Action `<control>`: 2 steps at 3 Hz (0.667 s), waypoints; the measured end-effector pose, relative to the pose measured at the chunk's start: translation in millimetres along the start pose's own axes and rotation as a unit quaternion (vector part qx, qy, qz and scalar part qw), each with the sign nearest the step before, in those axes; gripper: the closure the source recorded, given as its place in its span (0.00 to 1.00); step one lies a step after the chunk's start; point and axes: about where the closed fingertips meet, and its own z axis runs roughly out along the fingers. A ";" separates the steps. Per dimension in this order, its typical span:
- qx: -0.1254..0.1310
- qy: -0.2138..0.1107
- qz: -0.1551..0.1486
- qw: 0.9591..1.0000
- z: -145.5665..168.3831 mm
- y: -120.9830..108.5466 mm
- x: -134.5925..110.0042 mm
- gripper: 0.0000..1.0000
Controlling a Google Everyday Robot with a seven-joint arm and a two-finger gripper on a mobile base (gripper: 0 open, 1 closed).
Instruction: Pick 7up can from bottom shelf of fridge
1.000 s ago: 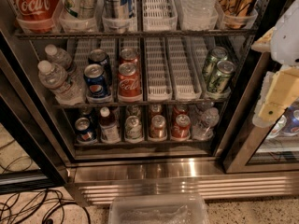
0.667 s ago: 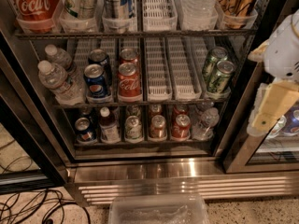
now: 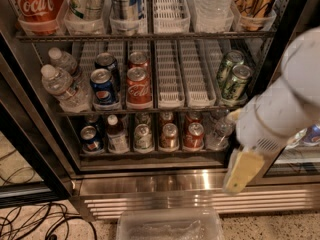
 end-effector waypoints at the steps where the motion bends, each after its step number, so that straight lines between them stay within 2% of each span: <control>1: -0.026 -0.027 -0.011 0.999 59.6 33.2 -11.7 0.00; 2: -0.048 -0.039 -0.037 0.997 85.4 52.9 -15.5 0.00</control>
Offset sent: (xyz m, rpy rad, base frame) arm -0.0471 0.0652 -0.1142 0.1096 0.0951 0.1873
